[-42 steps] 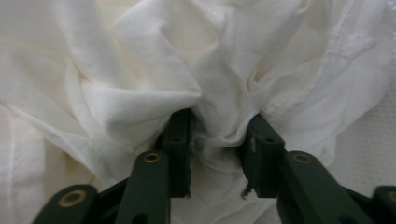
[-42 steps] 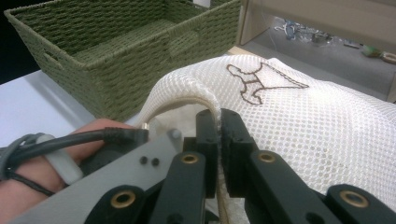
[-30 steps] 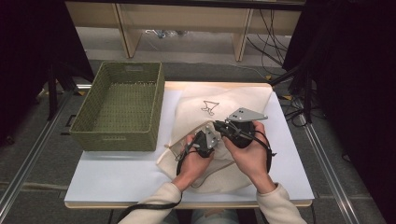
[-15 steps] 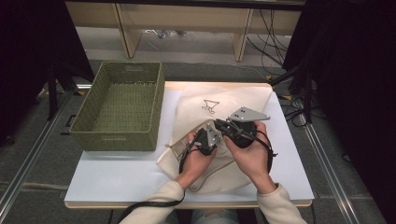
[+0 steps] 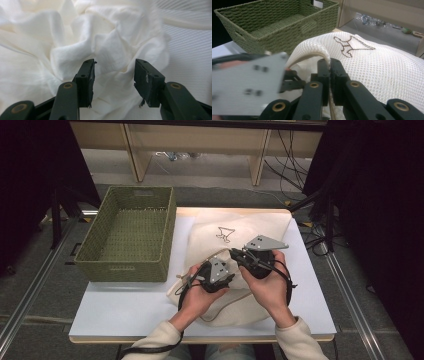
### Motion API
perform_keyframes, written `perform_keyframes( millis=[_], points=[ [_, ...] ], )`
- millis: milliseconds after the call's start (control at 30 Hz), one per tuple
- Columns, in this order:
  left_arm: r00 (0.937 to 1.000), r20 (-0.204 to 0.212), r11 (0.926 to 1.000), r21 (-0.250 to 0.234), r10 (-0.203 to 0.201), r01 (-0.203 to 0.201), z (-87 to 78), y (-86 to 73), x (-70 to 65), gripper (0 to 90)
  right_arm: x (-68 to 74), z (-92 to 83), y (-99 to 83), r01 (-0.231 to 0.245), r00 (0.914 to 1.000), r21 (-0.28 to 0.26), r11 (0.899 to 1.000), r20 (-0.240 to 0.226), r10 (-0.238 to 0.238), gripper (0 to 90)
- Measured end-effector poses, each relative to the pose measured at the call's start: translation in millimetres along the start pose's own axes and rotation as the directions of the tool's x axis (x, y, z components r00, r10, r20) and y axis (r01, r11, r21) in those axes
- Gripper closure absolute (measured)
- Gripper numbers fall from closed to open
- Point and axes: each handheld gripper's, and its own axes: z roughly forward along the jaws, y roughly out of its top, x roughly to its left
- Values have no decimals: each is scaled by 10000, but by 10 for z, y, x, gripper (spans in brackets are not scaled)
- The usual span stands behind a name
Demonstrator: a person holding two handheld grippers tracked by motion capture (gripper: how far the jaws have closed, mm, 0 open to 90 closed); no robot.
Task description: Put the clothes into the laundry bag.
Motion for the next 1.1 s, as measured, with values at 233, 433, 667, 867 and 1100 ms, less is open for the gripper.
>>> perform_keyframes(
  millis=[233,433,667,867,1100],
  points=[
    [9991,-416,9967,-804,92,-125,-555,78,109,521,-4,-25,15,19,10000,-24,10000,7,-19,877],
    [9867,-1623,9954,-933,67,-221,-742,44,284,526,42,-32,33,170,9999,-50,9998,21,-170,877],
    [9692,-2400,9978,-238,548,-623,-524,3,323,451,80,-41,42,210,9998,-136,9997,-10,-210,878],
    [9427,-3105,9923,598,1218,-1085,-296,-15,356,486,83,-55,48,279,9996,-240,9993,-83,-281,879],
    [9377,-3212,9911,577,1325,-1203,-358,16,454,811,86,-57,47,327,9994,-196,9993,-120,-330,879]
  ],
)
